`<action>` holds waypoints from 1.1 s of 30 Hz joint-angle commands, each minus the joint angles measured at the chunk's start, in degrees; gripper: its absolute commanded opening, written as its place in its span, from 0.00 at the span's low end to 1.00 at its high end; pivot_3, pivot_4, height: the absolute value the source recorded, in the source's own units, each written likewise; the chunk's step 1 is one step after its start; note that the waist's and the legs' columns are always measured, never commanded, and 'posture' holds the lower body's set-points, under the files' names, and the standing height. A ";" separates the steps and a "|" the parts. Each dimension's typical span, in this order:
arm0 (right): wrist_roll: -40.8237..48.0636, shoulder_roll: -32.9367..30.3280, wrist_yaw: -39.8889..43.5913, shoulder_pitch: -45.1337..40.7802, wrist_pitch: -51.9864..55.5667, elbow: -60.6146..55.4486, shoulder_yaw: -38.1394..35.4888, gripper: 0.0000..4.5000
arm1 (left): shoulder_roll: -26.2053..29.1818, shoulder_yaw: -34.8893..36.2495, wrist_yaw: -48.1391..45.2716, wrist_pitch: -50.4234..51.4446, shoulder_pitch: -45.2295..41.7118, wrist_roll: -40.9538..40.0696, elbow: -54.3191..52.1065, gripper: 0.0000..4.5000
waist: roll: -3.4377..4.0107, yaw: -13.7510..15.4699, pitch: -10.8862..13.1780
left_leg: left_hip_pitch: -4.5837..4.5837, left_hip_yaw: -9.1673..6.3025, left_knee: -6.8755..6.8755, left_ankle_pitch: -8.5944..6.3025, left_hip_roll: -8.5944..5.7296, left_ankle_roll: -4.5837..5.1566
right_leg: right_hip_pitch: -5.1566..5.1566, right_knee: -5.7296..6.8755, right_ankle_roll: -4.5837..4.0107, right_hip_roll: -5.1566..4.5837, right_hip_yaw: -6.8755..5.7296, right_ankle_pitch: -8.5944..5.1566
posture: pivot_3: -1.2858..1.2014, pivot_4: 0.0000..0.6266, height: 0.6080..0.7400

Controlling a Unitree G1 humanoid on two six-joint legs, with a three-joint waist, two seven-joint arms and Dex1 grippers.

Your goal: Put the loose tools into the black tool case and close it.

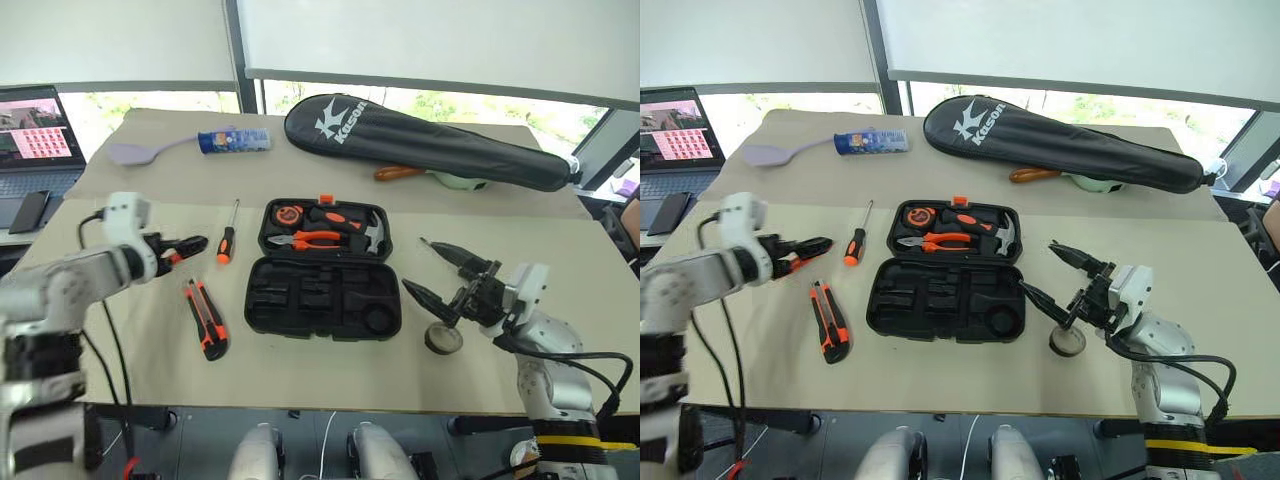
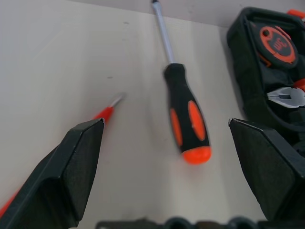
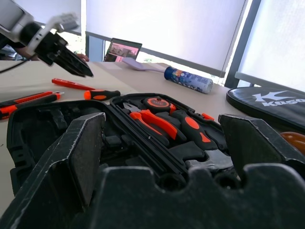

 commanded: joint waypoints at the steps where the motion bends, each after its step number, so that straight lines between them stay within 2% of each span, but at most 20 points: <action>1: -0.35 0.36 -0.96 1.21 -2.00 -1.80 -0.82 0.98 | -1.55 -3.34 -4.30 -3.98 -4.23 5.11 6.15 1.00 | 0.00 -0.06 0.00 | 0.00 0.03 0.00 0.00 0.00 0.00 | 0.00 -0.01 0.00 0.00 0.01 0.00 | 0.52 0.24 1.00; 3: -0.55 0.57 -1.49 1.94 -2.11 -2.47 -0.70 0.98 | -2.93 -4.59 -5.76 -5.51 -5.78 7.22 9.03 1.00 | 0.00 -0.11 0.00 | 0.00 0.04 0.00 0.00 0.00 0.00 | -0.01 -0.01 0.00 0.01 0.01 0.00 | 0.52 0.24 1.00; 6: -0.76 0.75 -2.31 2.83 -2.04 -3.51 -0.68 1.00 | -5.03 -5.83 -7.19 -8.15 -7.85 10.39 13.47 0.84 | 0.00 0.07 0.00 | -0.02 0.04 0.00 0.00 -0.01 0.00 | -0.01 0.00 0.01 0.01 0.00 -0.01 | 0.52 0.24 1.00; 10: -0.84 0.65 -3.20 4.01 -1.78 -4.76 -0.78 1.00 | -7.36 -5.78 -9.74 -10.73 -9.19 12.52 16.81 0.52 | 0.00 0.11 0.00 | -0.03 0.03 0.00 0.01 -0.03 0.00 | 0.01 0.00 0.02 -0.01 0.00 -0.01 | 0.52 0.24 1.00; 12: -0.78 0.48 -3.46 4.70 -1.56 -5.42 -0.89 1.00 | -7.75 -5.51 -10.37 -11.91 -9.03 13.64 17.18 0.32 | -0.01 0.12 0.00 | -0.03 0.02 0.00 0.01 -0.04 0.00 | 0.01 -0.01 0.03 -0.02 0.00 -0.01 | 0.52 0.24 1.00; 14: -0.75 0.19 -3.70 5.37 -1.13 -6.06 -1.05 1.00 | -7.88 -4.46 -11.55 -15.47 -8.13 14.30 16.73 0.19 | -0.01 0.17 0.00 | -0.05 0.01 0.00 0.01 -0.04 0.00 | 0.01 -0.01 0.03 -0.02 -0.01 -0.02 | 0.52 0.24 1.00; 22: 0.87 -3.24 -4.16 9.52 0.88 -10.53 -4.01 1.00 | -3.12 -1.07 -24.42 -39.61 2.10 16.82 8.01 0.19 | 0.01 -0.02 0.02 | -0.09 0.01 0.00 0.00 0.05 -0.01 | -0.08 -0.01 0.02 0.00 0.04 -0.01 | 0.52 0.24 1.00; 24: 1.96 -5.30 -3.71 11.04 1.86 -11.83 -6.04 1.00 | -1.91 -0.75 -33.12 -47.18 4.48 15.37 5.32 0.19 | 0.01 0.13 0.02 | -0.10 0.06 0.01 0.00 0.04 0.00 | -0.05 -0.01 0.02 -0.05 0.00 -0.01 | 0.52 0.24 1.00; 26: 3.59 -8.81 -1.71 13.06 3.39 -13.31 -8.69 1.00 | 0.68 -4.56 -43.48 -54.43 5.26 17.25 3.19 0.19 | 0.01 0.71 0.02 | -0.10 0.10 0.01 0.01 0.00 0.00 | -0.01 -0.03 0.02 -0.09 -0.02 -0.01 | 0.52 0.24 1.00; 28: 5.09 -12.66 0.75 15.26 5.88 -14.38 -10.55 1.00 | 0.88 -8.27 -51.26 -57.13 3.84 17.50 1.04 0.19 | 0.02 1.45 0.02 | -0.11 0.13 0.02 0.01 -0.05 0.01 | 0.03 -0.10 0.04 -0.12 -0.04 -0.01 | 0.52 0.24 1.00; 30: 6.16 -14.95 2.05 16.70 7.78 -14.88 -11.61 1.00 | 0.58 -10.71 -54.90 -57.05 2.56 17.88 -0.14 0.19 | 0.03 1.99 0.02 | -0.01 0.15 0.05 0.01 -0.05 0.02 | 0.16 -0.13 0.05 -0.13 -0.04 -0.01 | 0.52 0.24 1.00; 33: 7.41 -16.98 2.62 17.09 10.34 -15.34 -12.43 1.00 | 0.75 -16.33 -58.31 -59.14 0.10 23.61 0.96 0.19 | 0.01 1.69 0.01 | -0.04 0.13 0.15 0.04 -0.03 0.07 | 0.19 -0.12 0.08 -0.06 -0.06 0.00 | 0.52 0.24 1.00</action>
